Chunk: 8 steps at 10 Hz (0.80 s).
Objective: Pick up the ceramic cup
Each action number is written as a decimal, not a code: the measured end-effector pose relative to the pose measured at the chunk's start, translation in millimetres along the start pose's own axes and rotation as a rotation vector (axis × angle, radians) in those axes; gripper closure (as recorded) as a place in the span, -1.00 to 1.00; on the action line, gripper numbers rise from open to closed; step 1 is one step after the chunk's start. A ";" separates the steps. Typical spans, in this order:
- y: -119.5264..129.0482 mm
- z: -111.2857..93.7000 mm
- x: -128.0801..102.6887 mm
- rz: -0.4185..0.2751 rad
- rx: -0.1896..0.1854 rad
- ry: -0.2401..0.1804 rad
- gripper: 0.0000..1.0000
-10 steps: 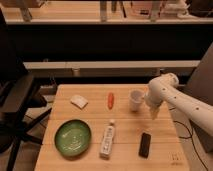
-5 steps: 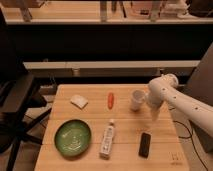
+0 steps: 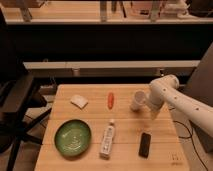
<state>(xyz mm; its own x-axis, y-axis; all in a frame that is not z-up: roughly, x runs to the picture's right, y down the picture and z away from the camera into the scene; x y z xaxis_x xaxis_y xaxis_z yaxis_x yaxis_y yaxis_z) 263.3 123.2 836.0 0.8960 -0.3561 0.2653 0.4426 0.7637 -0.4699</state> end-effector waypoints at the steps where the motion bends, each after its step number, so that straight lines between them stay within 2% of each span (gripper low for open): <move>1: 1.0 0.1 -0.3 -0.003 -0.001 -0.001 0.20; 2: 3.9 -0.6 -0.5 -0.006 -0.008 -0.002 0.37; 3: 4.7 -1.3 -1.5 -0.010 -0.004 -0.008 0.60; 5: 3.6 -5.8 -0.9 -0.025 0.003 0.000 0.93; 6: 1.7 -16.0 1.2 -0.027 -0.001 0.005 1.00; 8: 2.4 -34.4 4.5 -0.032 -0.016 0.007 1.00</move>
<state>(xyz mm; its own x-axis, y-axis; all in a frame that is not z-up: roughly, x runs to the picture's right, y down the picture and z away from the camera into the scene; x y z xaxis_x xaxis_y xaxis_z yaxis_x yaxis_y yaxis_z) 269.6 104.9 807.0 0.8818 -0.3839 0.2741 0.4712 0.7436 -0.4745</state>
